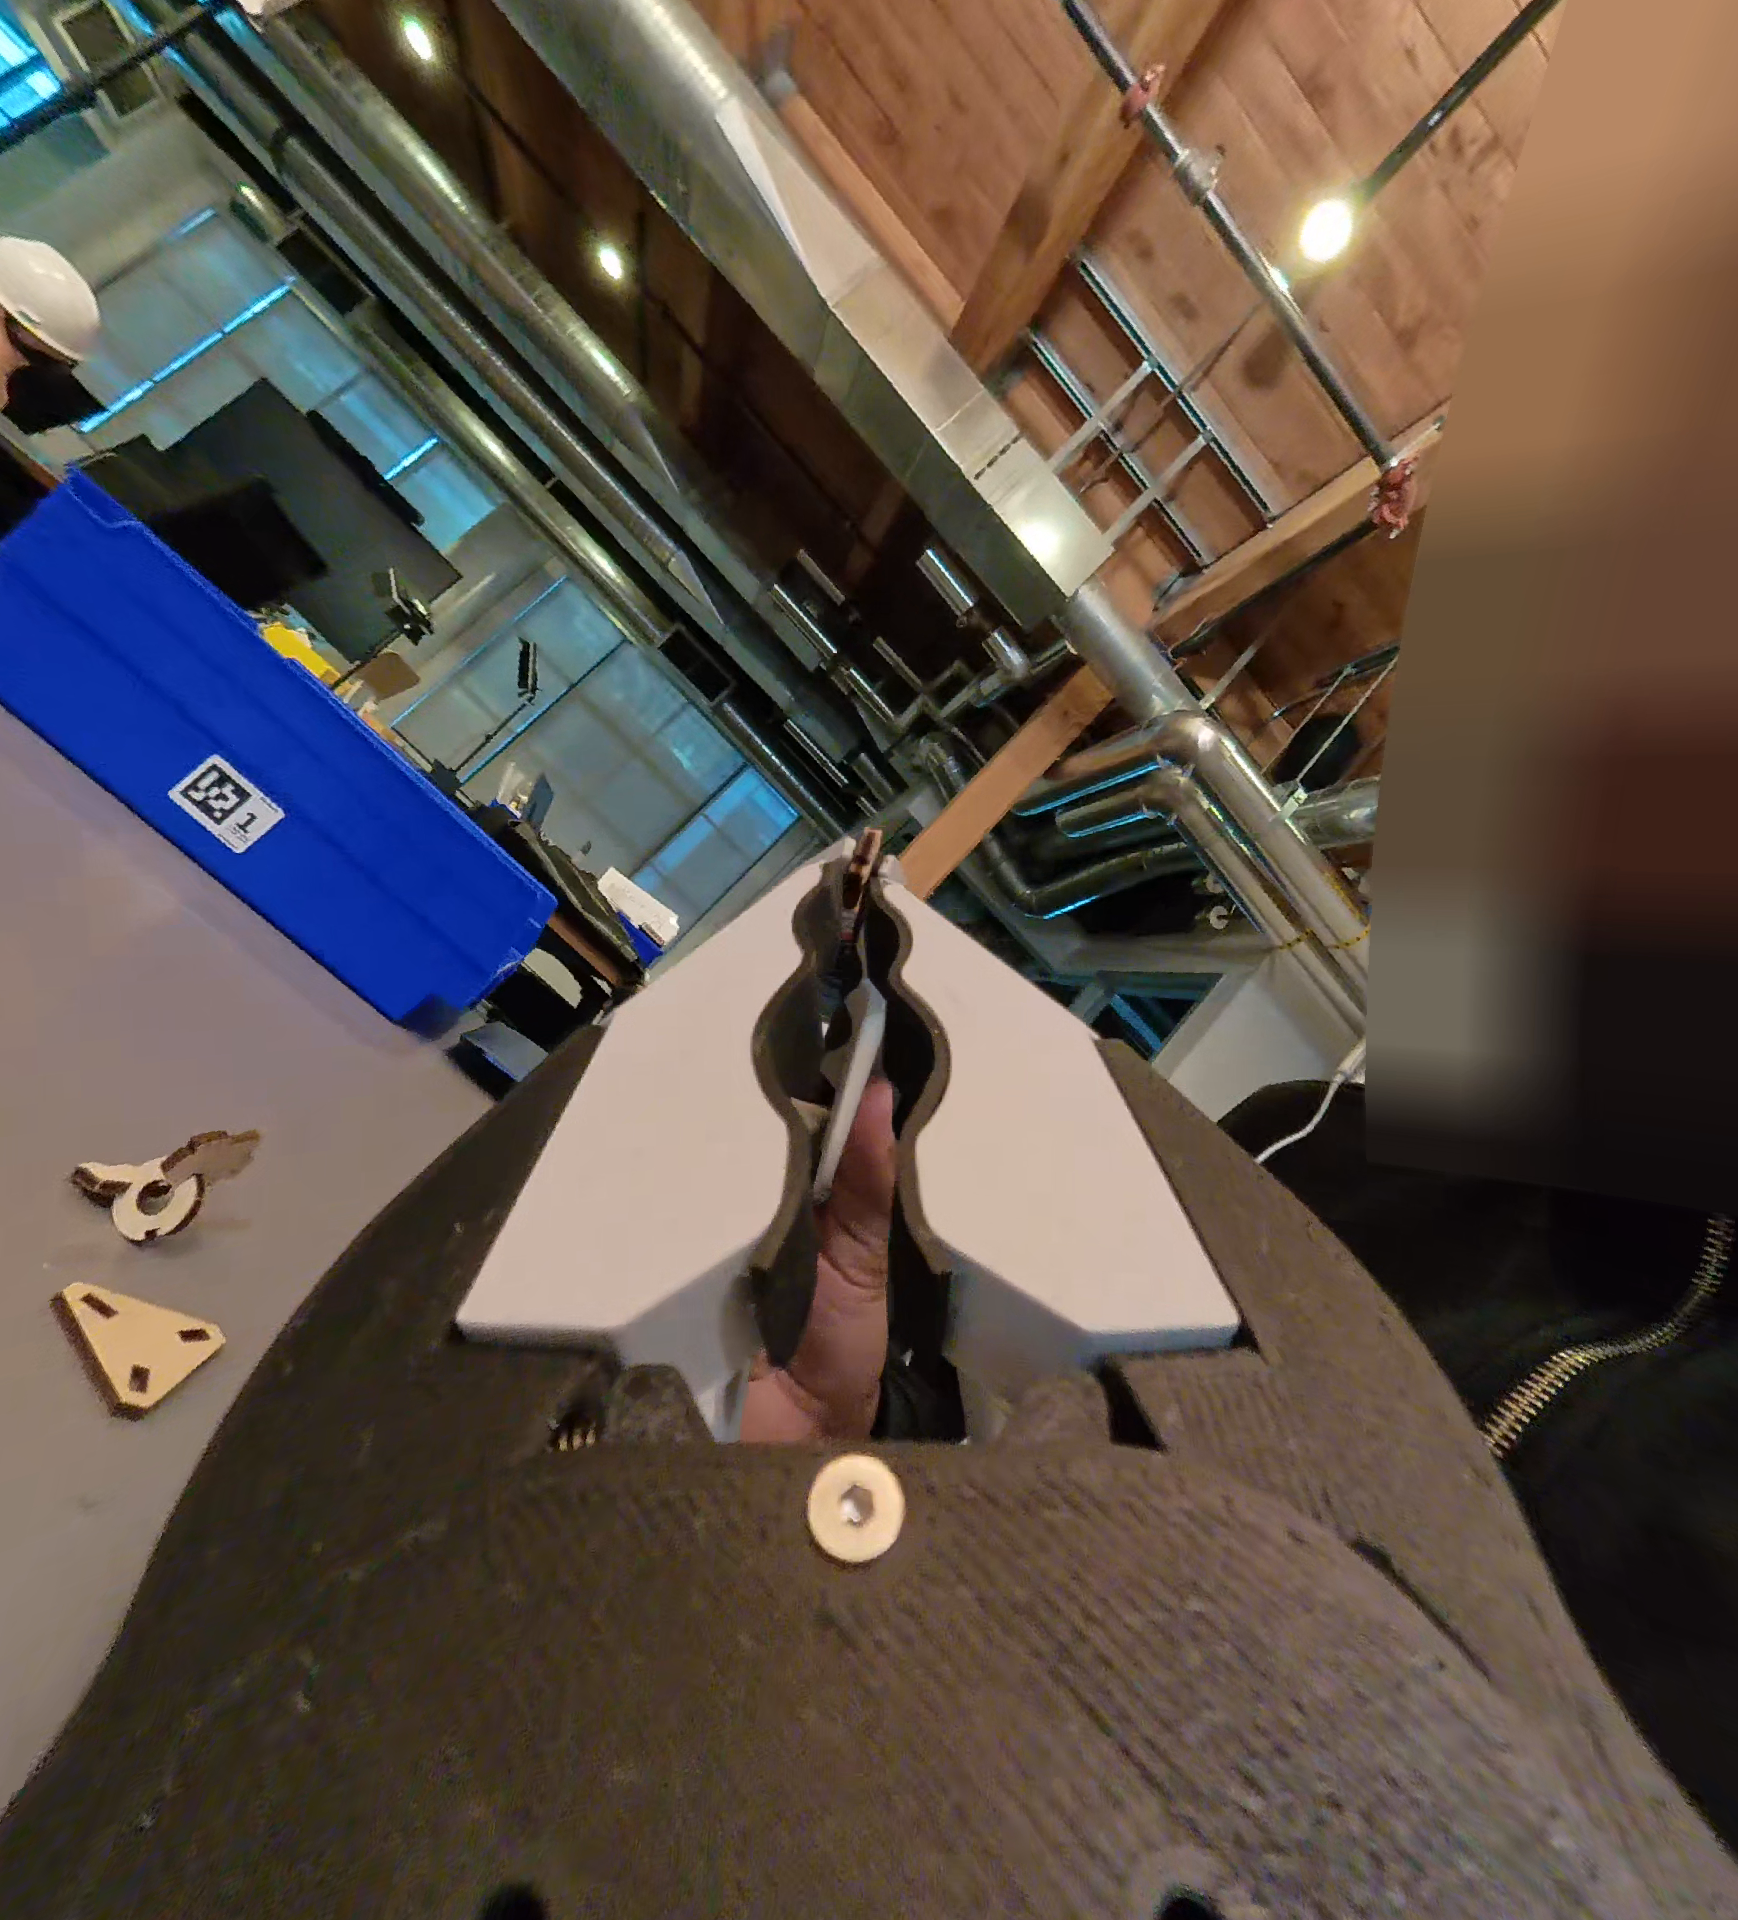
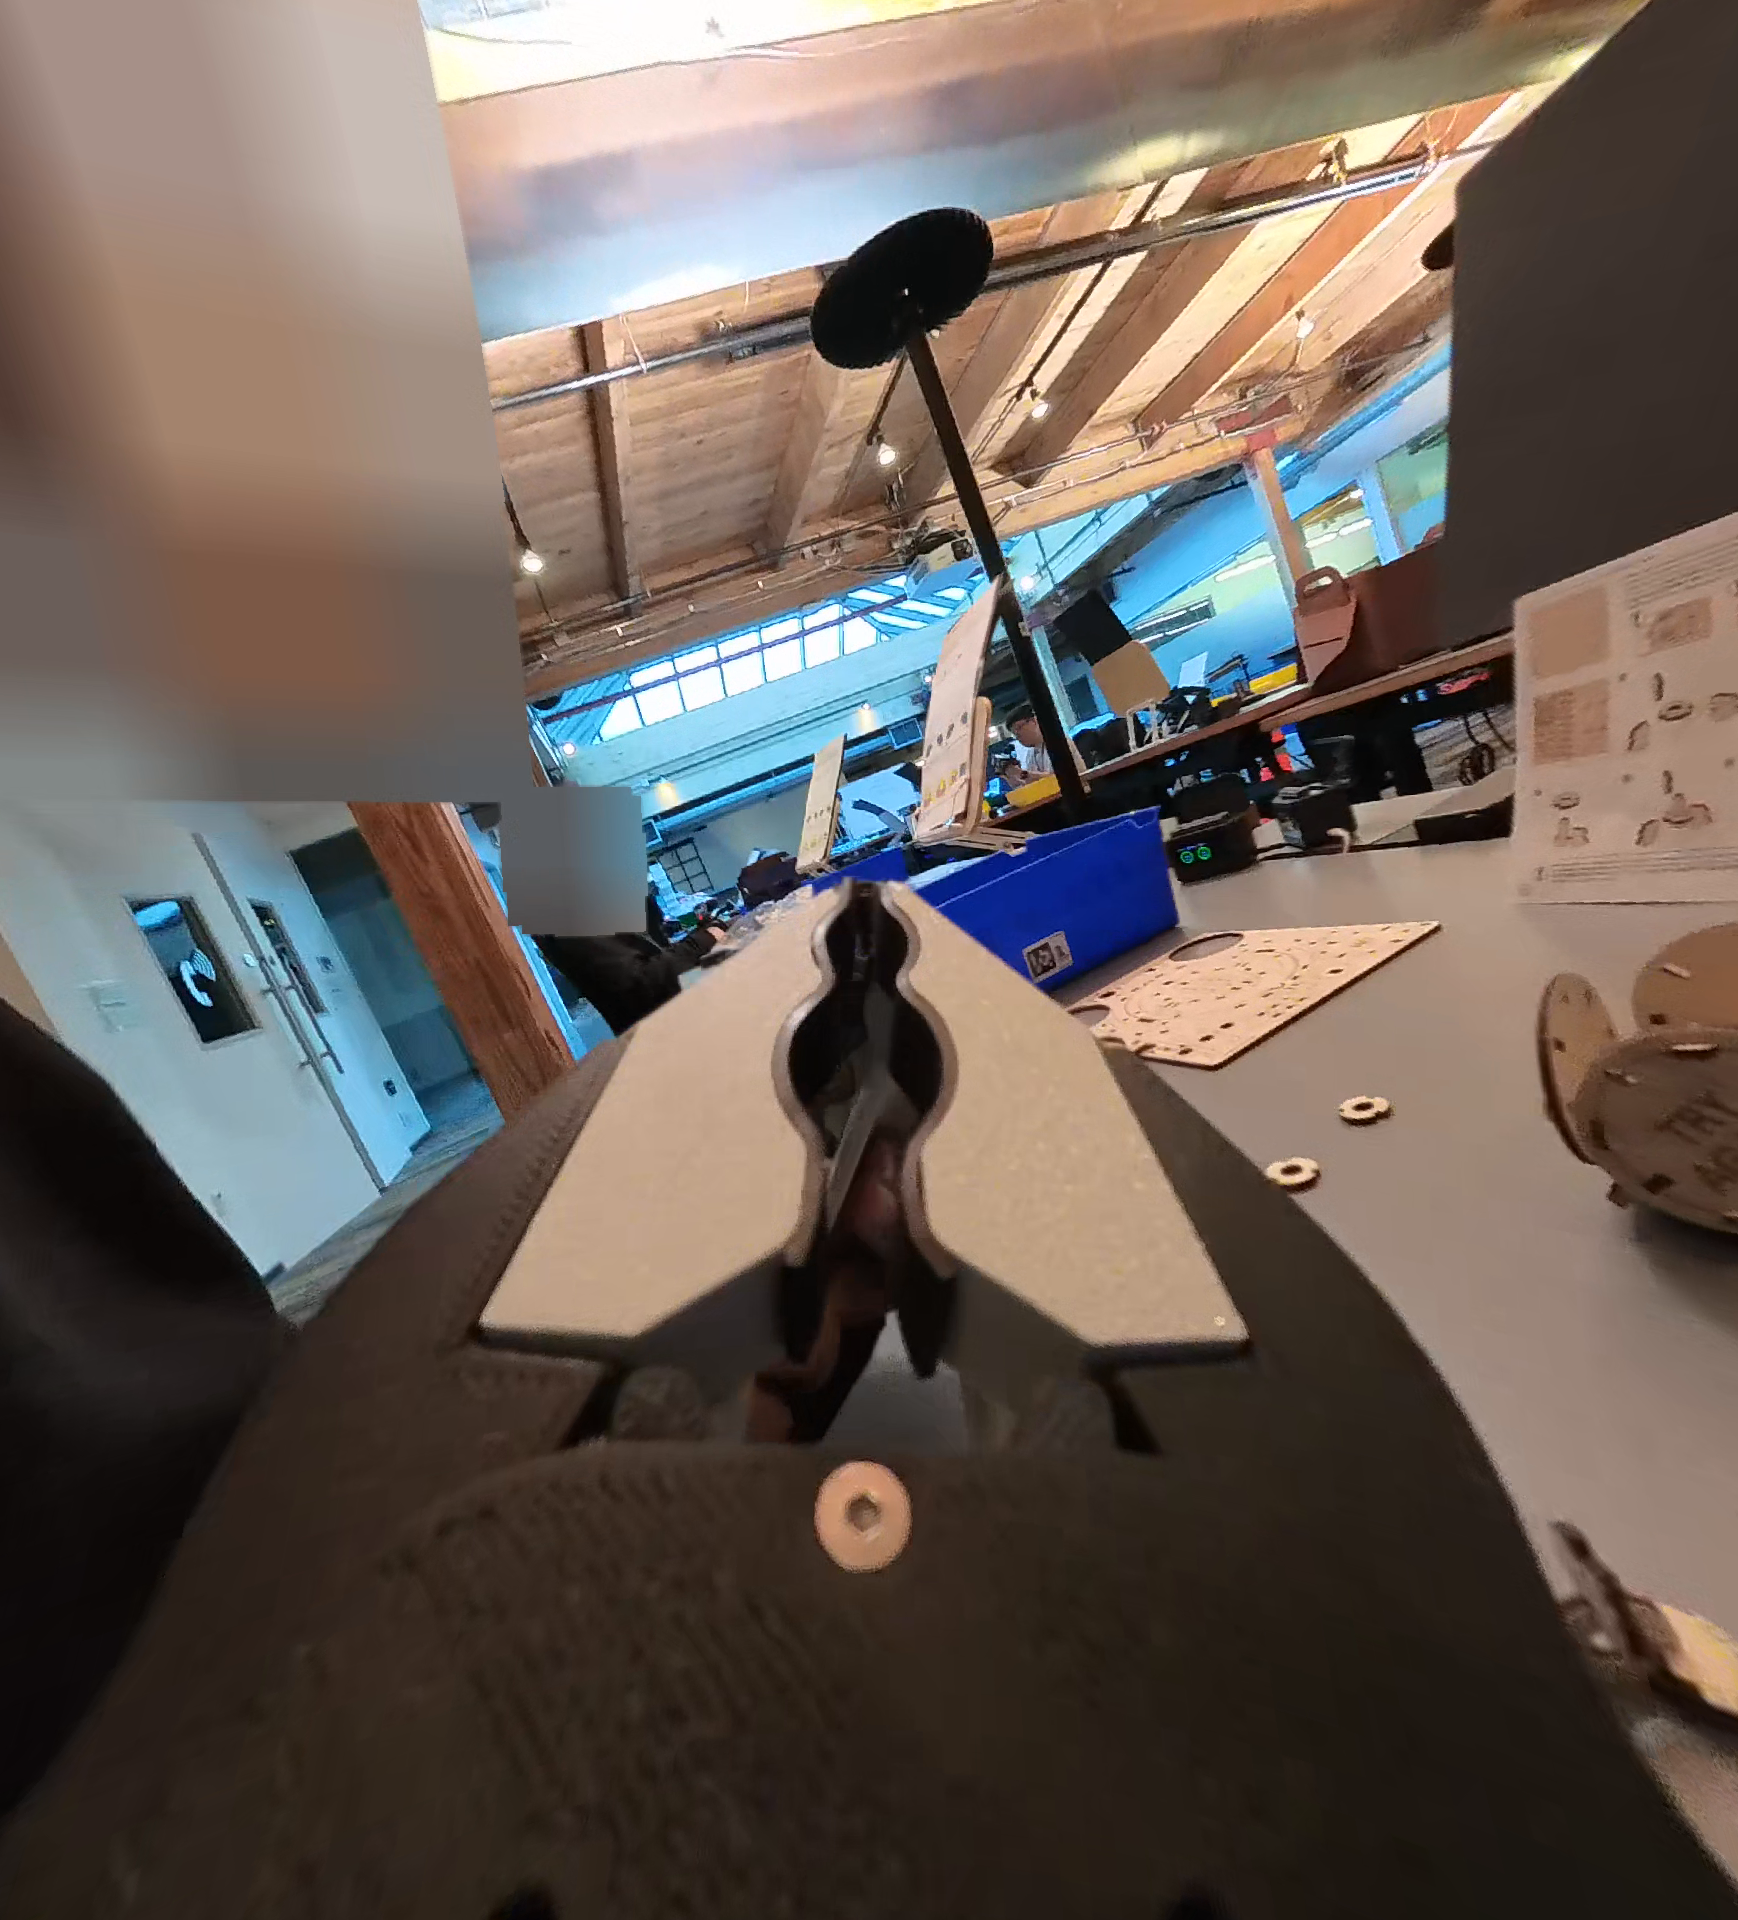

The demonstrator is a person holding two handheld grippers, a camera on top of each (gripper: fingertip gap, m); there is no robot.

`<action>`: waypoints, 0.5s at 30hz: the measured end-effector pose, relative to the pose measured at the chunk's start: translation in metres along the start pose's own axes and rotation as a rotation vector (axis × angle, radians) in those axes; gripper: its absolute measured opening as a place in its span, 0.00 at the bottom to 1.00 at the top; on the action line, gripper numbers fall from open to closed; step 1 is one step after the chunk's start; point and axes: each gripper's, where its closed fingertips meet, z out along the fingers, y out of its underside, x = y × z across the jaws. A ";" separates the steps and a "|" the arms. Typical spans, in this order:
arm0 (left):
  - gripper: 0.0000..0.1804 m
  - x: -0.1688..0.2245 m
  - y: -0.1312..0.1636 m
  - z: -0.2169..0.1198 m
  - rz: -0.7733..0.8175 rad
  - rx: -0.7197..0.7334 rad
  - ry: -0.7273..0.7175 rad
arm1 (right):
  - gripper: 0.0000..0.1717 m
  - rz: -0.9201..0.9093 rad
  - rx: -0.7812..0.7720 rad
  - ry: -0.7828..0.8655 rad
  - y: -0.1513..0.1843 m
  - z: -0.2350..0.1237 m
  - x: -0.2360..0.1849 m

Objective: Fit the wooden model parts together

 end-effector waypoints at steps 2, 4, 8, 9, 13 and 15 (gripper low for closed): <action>0.01 0.002 -0.002 -0.003 0.000 0.010 -0.002 | 0.00 -0.008 0.004 0.009 0.002 0.002 -0.002; 0.01 0.004 -0.004 -0.005 -0.010 0.018 0.011 | 0.00 0.001 0.006 0.003 0.004 0.004 -0.004; 0.00 0.007 -0.006 -0.008 -0.025 0.026 0.028 | 0.00 -0.006 -0.025 -0.007 0.007 0.005 -0.006; 0.00 0.007 -0.007 -0.009 -0.030 0.030 0.031 | 0.00 -0.012 -0.040 -0.007 0.009 0.006 -0.007; 0.00 0.007 -0.007 -0.011 -0.068 0.025 0.059 | 0.00 -0.035 -0.102 -0.021 0.017 0.005 -0.008; 0.00 0.006 -0.005 -0.011 -0.063 0.013 0.048 | 0.00 -0.046 -0.121 -0.029 0.017 0.003 -0.007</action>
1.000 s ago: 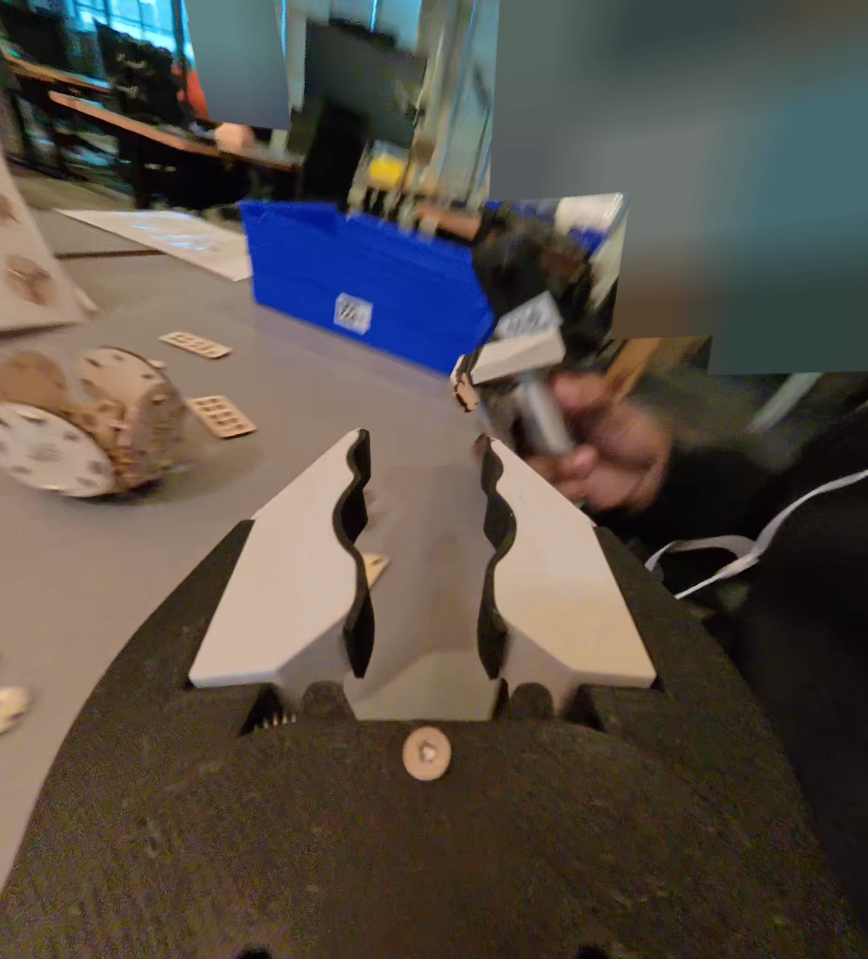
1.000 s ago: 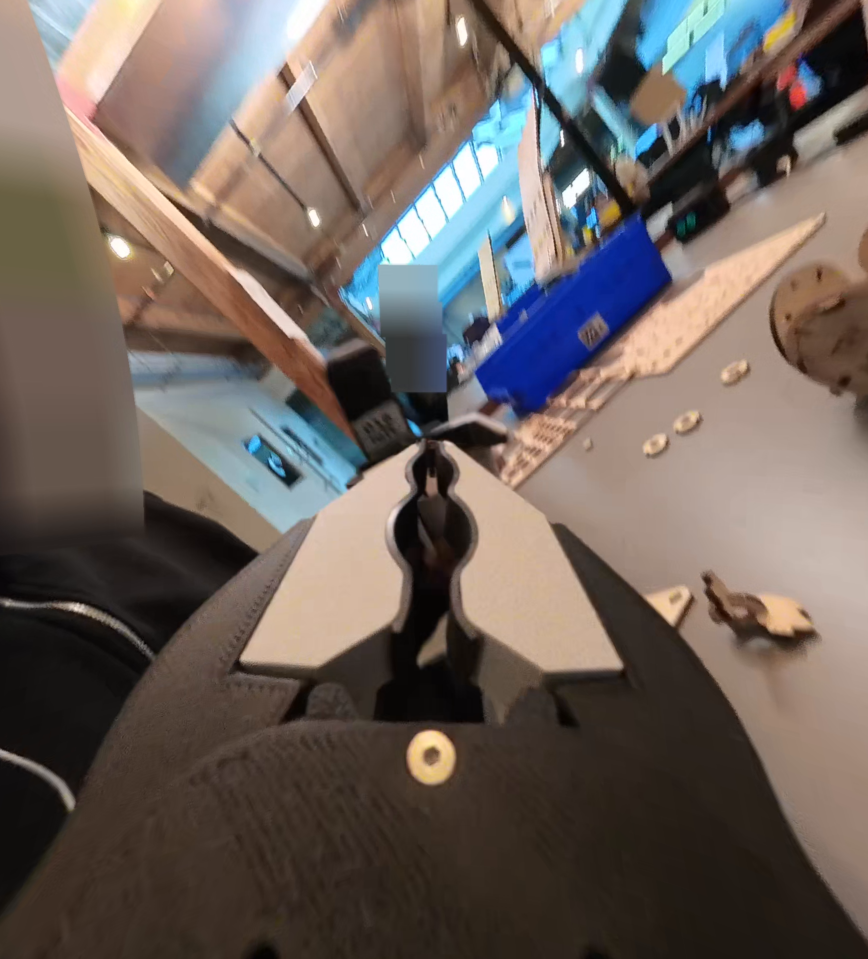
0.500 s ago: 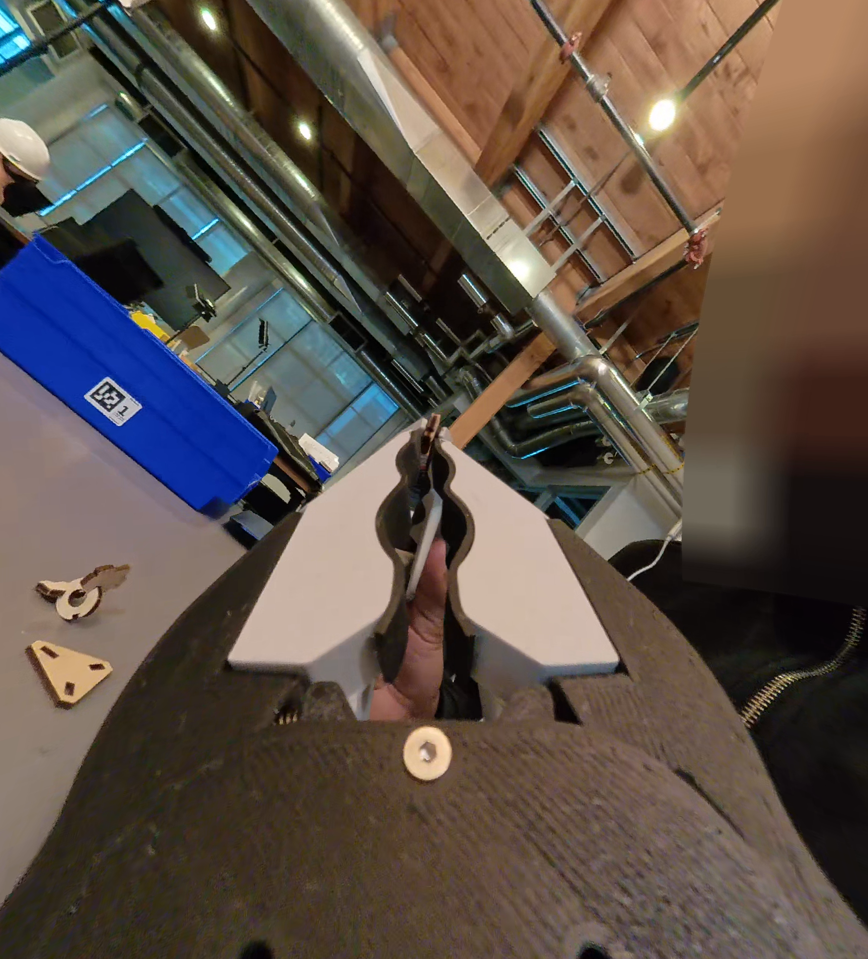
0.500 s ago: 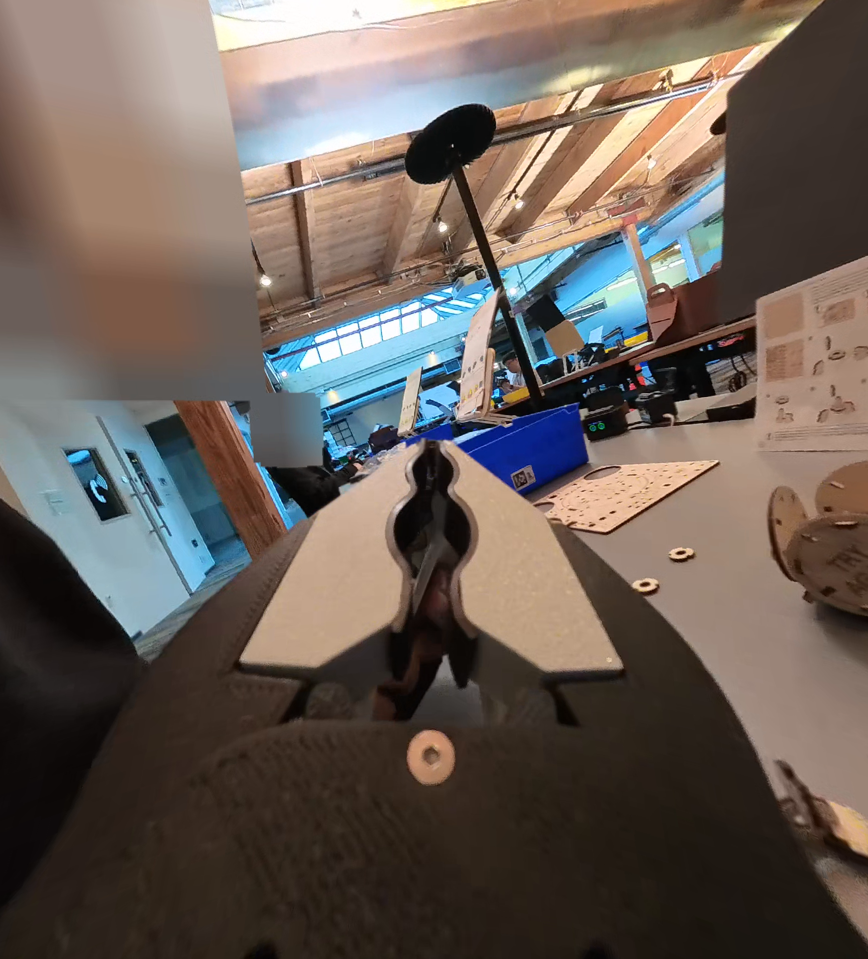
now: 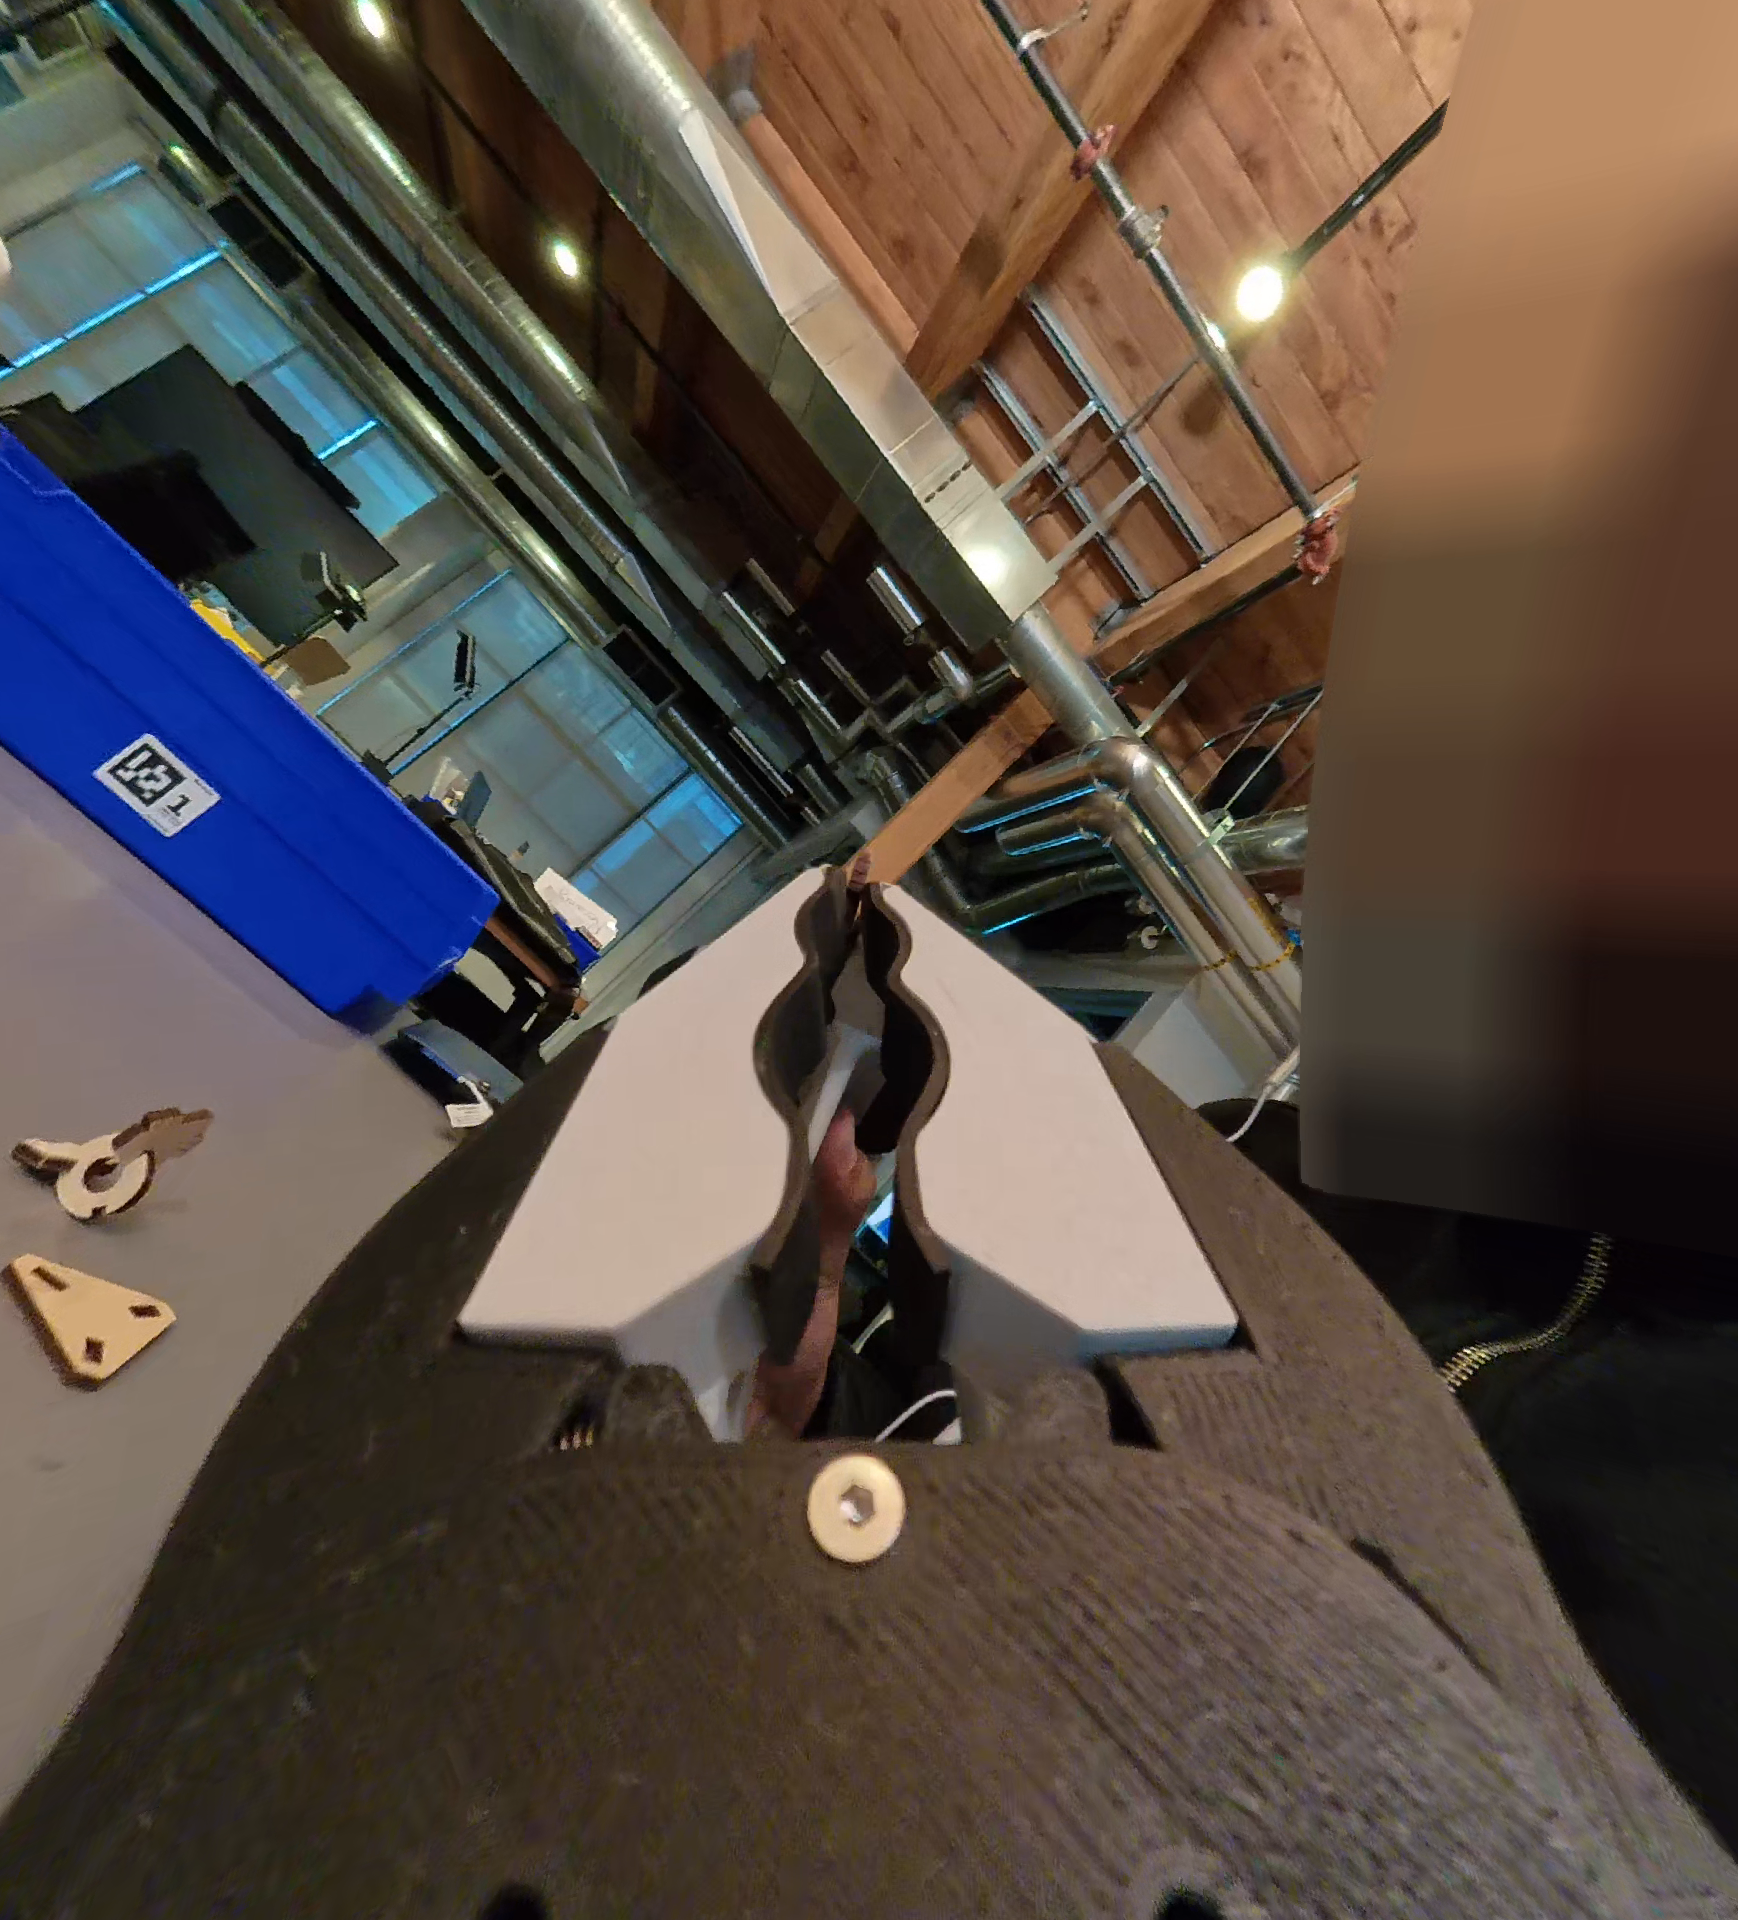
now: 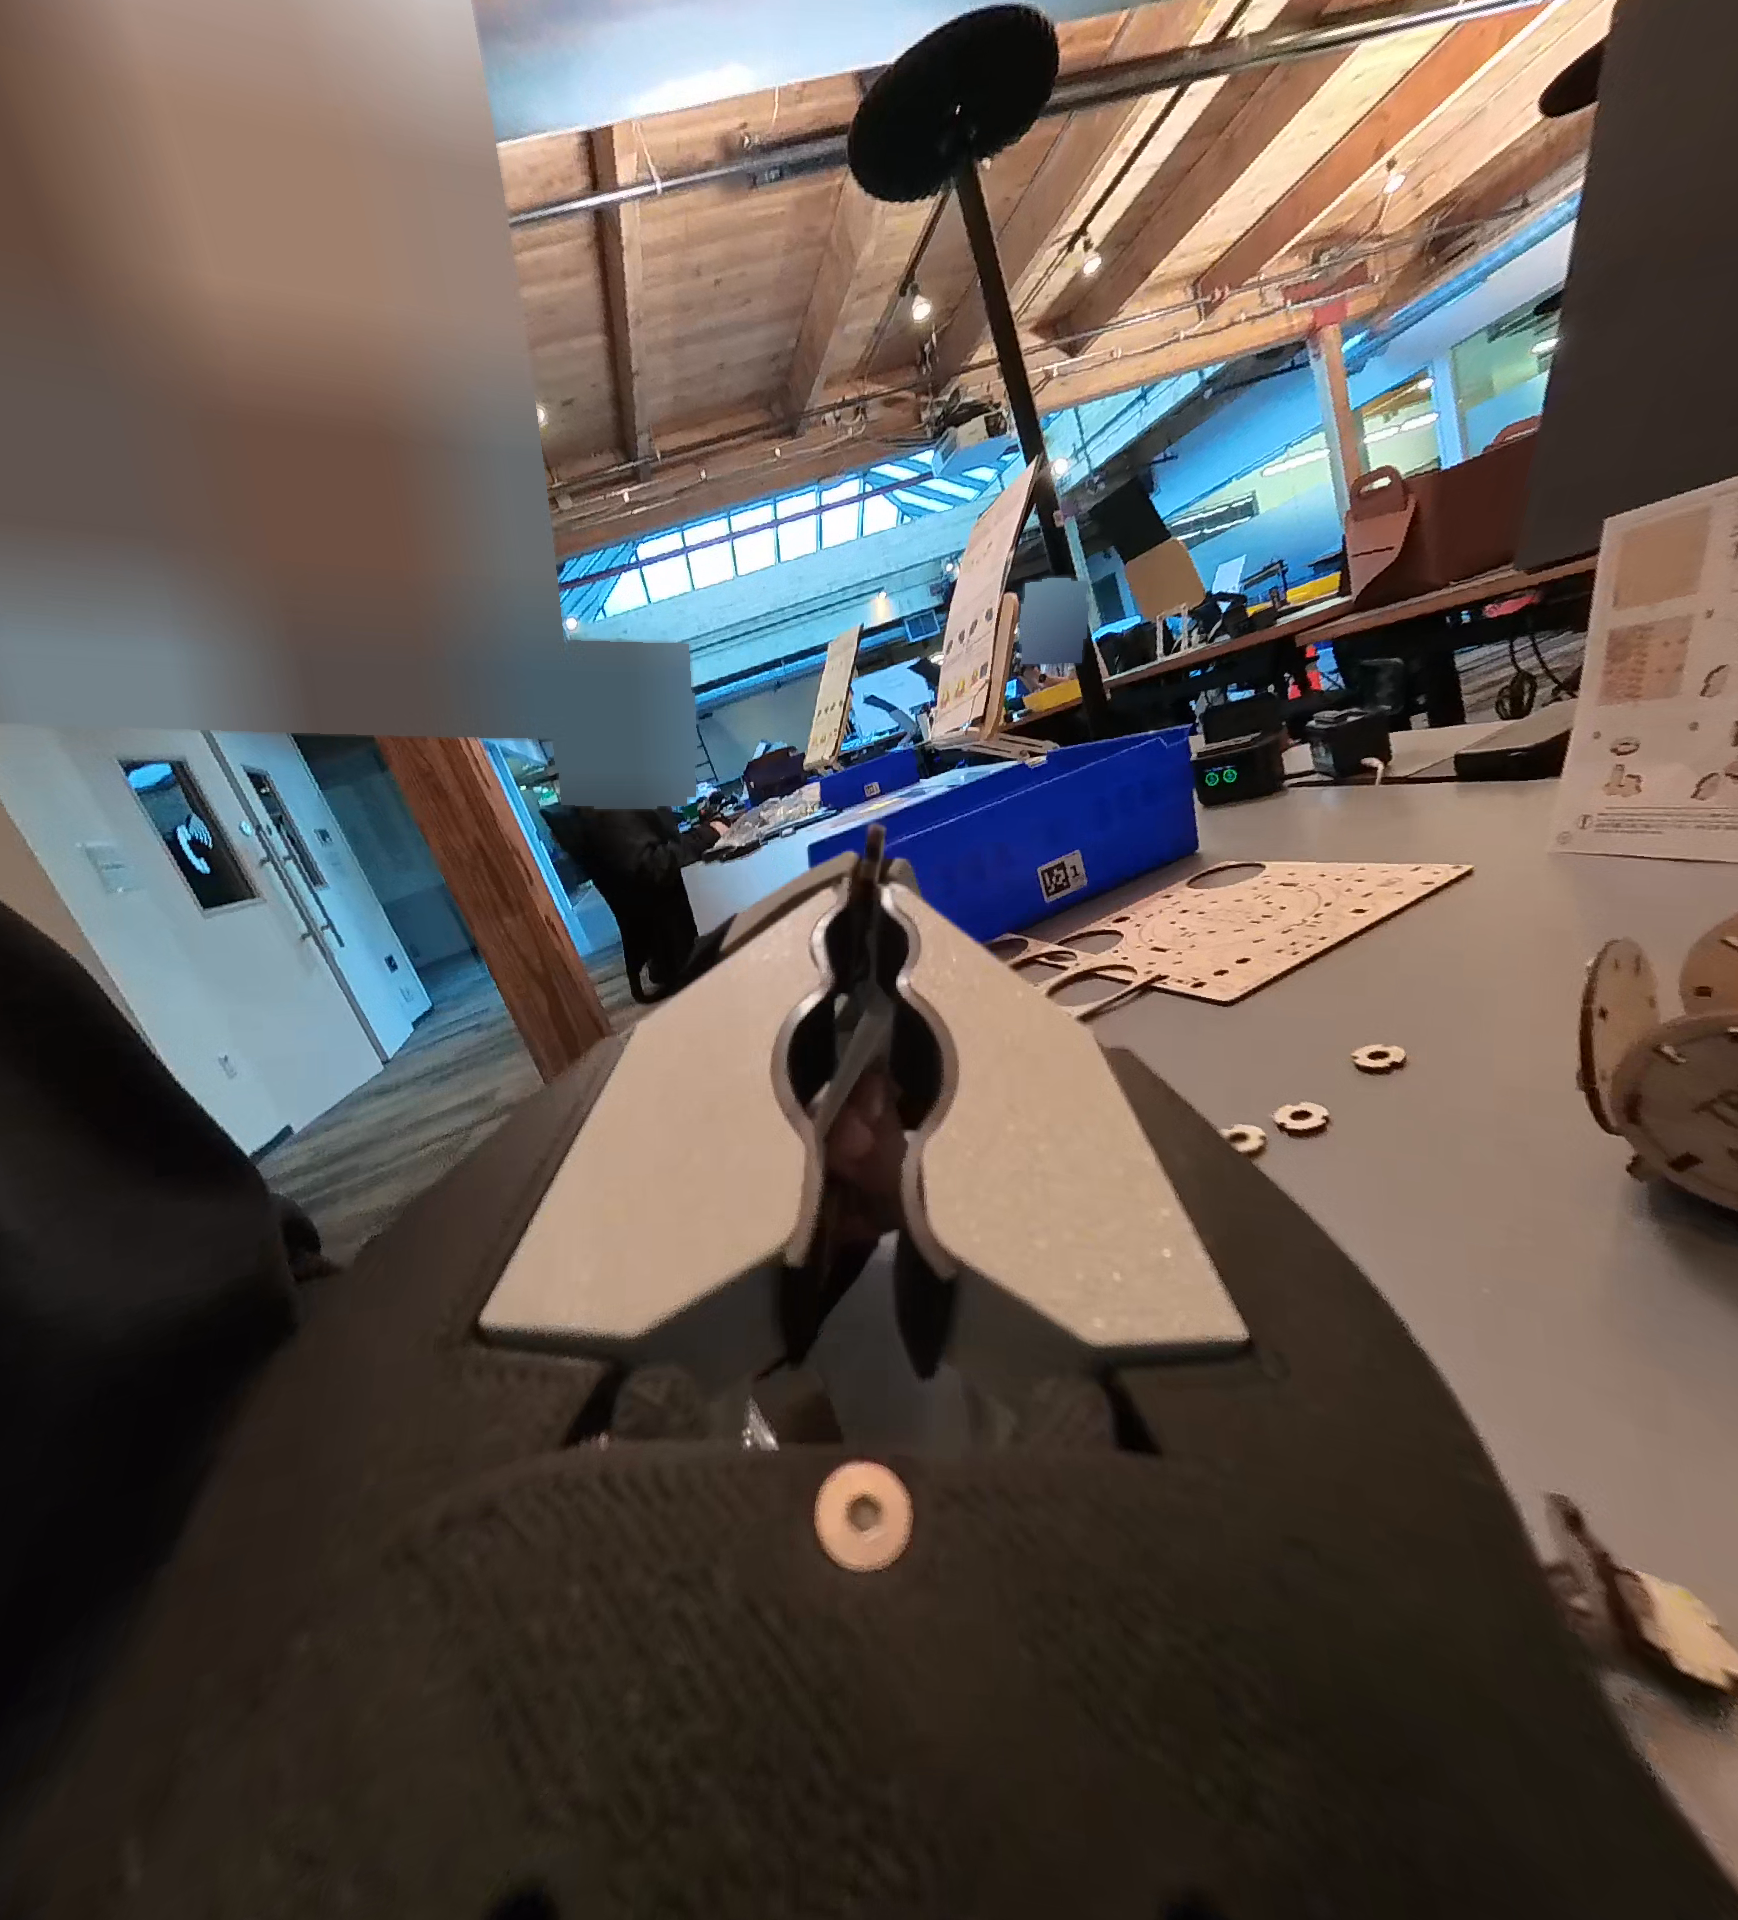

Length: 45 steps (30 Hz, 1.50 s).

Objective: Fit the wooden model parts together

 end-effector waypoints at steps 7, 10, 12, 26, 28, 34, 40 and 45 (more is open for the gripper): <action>0.00 -0.016 -0.002 -0.007 0.019 -0.046 -0.126 | 0.07 -0.131 -0.064 -0.002 -0.031 -0.036 0.022; 0.00 -0.031 -0.001 -0.014 0.010 -0.071 -0.216 | 0.07 -0.226 -0.150 0.072 -0.045 -0.062 0.055; 0.00 -0.040 0.001 -0.016 0.017 -0.095 -0.265 | 0.07 -0.316 -0.299 0.096 -0.035 -0.074 0.076; 0.00 -0.087 -0.004 -0.015 -0.055 -0.188 -0.438 | 0.01 -0.731 -1.020 -0.649 0.058 -0.089 0.125; 0.00 -0.092 -0.015 -0.018 -0.030 -0.120 -0.458 | 0.01 -0.706 -1.081 -0.757 0.067 -0.092 0.127; 0.00 -0.109 -0.023 -0.019 -0.059 -0.109 -0.488 | 0.05 -0.690 -1.147 -0.913 0.078 -0.087 0.125; 0.00 -0.113 -0.022 -0.017 -0.079 -0.127 -0.482 | 0.07 -0.708 -1.133 -0.965 0.080 -0.082 0.113; 0.00 -0.110 -0.022 -0.018 -0.101 -0.126 -0.462 | 0.07 -0.742 -1.235 -0.980 0.090 -0.093 0.117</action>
